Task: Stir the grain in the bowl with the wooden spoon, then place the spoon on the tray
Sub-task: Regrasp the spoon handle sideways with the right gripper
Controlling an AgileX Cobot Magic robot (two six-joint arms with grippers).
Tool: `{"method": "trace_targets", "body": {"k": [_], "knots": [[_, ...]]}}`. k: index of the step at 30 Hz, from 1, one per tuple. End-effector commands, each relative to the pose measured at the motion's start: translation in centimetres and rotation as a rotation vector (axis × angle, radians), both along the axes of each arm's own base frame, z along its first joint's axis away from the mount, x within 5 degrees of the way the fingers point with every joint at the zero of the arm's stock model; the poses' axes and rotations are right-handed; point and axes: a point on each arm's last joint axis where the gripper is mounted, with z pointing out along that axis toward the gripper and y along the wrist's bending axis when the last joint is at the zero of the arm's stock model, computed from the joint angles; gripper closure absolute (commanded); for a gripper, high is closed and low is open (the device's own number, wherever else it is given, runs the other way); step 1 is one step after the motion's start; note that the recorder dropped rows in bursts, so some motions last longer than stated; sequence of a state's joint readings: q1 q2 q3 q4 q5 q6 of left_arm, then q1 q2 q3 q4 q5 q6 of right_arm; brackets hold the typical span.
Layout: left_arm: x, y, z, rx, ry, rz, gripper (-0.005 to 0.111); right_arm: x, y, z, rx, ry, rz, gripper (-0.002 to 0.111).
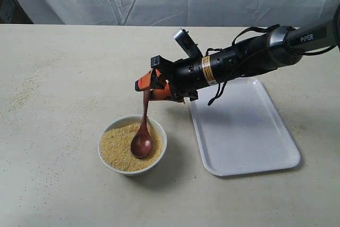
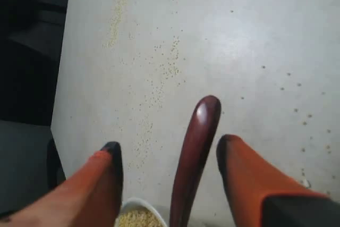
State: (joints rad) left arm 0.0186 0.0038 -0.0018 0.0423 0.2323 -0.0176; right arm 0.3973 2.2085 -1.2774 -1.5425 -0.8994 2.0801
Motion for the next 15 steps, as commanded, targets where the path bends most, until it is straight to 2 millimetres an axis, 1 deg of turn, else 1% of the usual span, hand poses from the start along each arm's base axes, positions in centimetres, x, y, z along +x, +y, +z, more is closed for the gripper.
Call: {"method": "trace_targets", "body": {"k": [1, 5, 7, 13, 15], "knots": [[0.0, 0.0, 0.0, 0.001, -0.003, 0.002, 0.107, 0.3, 0.0, -0.1, -0.027, -0.021, -0.018, 0.072], [0.0, 0.0, 0.0, 0.001, -0.003, 0.002, 0.107, 0.5, 0.0, -0.2, -0.038, -0.021, -0.046, 0.099], [0.0, 0.0, 0.0, 0.001, -0.003, 0.002, 0.107, 0.5, 0.1, -0.1, -0.026, -0.016, -0.052, 0.109], [0.0, 0.0, 0.0, 0.001, -0.003, 0.002, 0.107, 0.7, 0.2, 0.4, 0.012, -0.005, -0.082, 0.109], [0.0, 0.0, 0.0, 0.001, -0.003, 0.002, 0.107, 0.8, 0.2, 1.3, 0.039, -0.015, -0.104, 0.109]]}}
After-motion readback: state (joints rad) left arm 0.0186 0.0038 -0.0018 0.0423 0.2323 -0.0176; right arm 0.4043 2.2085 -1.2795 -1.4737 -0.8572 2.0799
